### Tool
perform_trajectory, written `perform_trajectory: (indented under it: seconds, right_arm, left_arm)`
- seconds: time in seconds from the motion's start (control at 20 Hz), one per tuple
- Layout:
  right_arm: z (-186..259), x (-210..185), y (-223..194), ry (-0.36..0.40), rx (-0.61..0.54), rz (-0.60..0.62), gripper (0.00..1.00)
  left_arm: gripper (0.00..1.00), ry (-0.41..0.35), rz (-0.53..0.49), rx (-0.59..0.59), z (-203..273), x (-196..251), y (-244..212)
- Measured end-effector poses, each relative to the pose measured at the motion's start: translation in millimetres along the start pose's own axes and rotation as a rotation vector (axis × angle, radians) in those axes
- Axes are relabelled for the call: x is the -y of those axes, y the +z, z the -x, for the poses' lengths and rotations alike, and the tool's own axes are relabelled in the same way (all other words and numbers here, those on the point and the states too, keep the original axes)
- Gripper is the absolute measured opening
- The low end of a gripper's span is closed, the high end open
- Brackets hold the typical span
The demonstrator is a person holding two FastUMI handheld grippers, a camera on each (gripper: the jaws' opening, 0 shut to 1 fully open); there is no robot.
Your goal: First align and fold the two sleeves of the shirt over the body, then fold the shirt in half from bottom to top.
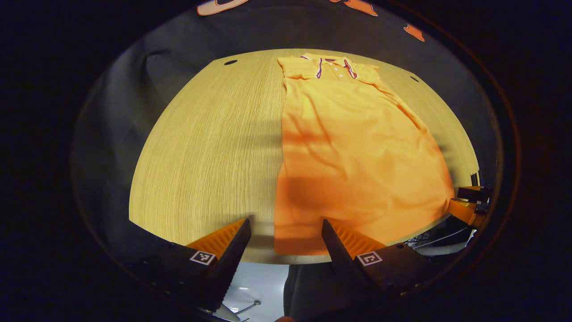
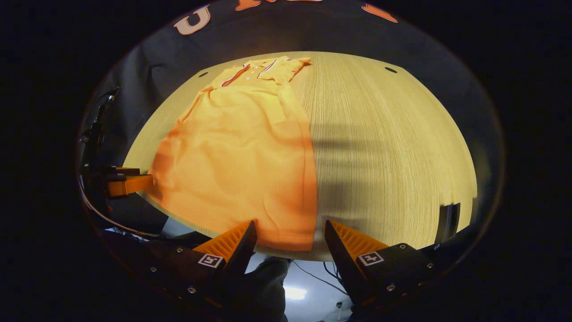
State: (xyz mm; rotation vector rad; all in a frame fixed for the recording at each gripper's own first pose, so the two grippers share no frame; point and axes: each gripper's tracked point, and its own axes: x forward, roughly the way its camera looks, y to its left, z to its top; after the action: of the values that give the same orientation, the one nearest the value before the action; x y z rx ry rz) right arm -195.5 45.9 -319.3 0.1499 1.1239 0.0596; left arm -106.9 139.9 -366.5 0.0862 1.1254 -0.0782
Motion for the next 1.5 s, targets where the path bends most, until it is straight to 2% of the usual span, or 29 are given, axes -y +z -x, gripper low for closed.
perform_trajectory:
  seconds: [0.15, 0.3, 0.5, 0.6, 0.65, 0.7, 0.75, 0.85, 0.9, 0.95, 1.0, 1.05, 1.15, 1.25, 1.5]
  right_arm:
    - [-2, 2, -2, -0.005, -0.032, 0.018, 0.93]
    - [-6, 2, -1, -0.050, -0.073, 0.038, 0.89]
    - [-10, 3, -4, -0.088, -0.133, 0.082, 0.84]
    - [-9, 1, -6, -0.070, -0.199, 0.130, 0.59]
    - [-7, 4, -6, -0.061, -0.224, 0.143, 0.61]
    - [-9, 4, 1, -0.048, -0.213, 0.089, 0.42]
    - [-9, -5, 1, 0.000, -0.220, 0.036, 0.25]
    - [-14, -13, 4, 0.082, -0.198, -0.028, 0.23]
    - [-12, -14, 9, 0.092, -0.186, -0.128, 0.21]
    - [-16, -17, 7, 0.124, -0.193, -0.194, 0.02]
    - [-16, -17, 8, 0.122, -0.182, -0.216, 0.05]
    - [-15, -21, 13, 0.147, -0.165, -0.216, 0.04]
    - [-9, -27, 28, 0.189, -0.097, -0.225, 0.02]
    - [-8, -40, 46, 0.267, -0.034, -0.261, 0.02]
    - [6, -45, 85, 0.363, 0.086, -0.282, 0.02]
  left_arm:
    - [0.98, -0.025, 0.038, -0.048, -8, 1, -2]
    - [0.98, -0.038, 0.062, -0.085, -14, 1, -1]
    - [0.99, -0.045, 0.030, -0.120, -17, 4, -3]
    - [0.97, -0.061, 0.000, -0.110, -18, 6, -3]
    - [0.93, -0.069, -0.010, -0.105, -15, 6, -1]
    - [0.84, -0.082, -0.024, -0.106, -15, 8, -2]
    - [0.59, -0.106, -0.051, -0.117, -15, 13, -2]
    - [0.24, -0.150, -0.071, -0.126, -14, 20, 4]
    - [0.06, -0.162, -0.084, -0.116, -20, 21, 1]
    - [0.06, -0.167, -0.083, -0.112, -15, 19, 3]
    - [0.07, -0.174, -0.064, -0.094, -15, 18, 6]
    - [0.01, -0.187, -0.051, -0.089, -16, 19, 5]
    - [0.01, -0.210, -0.038, -0.077, -9, 21, 12]
    - [0.01, -0.220, -0.035, -0.045, -5, 20, 28]
    - [0.01, -0.256, 0.000, 0.045, 8, 21, 74]
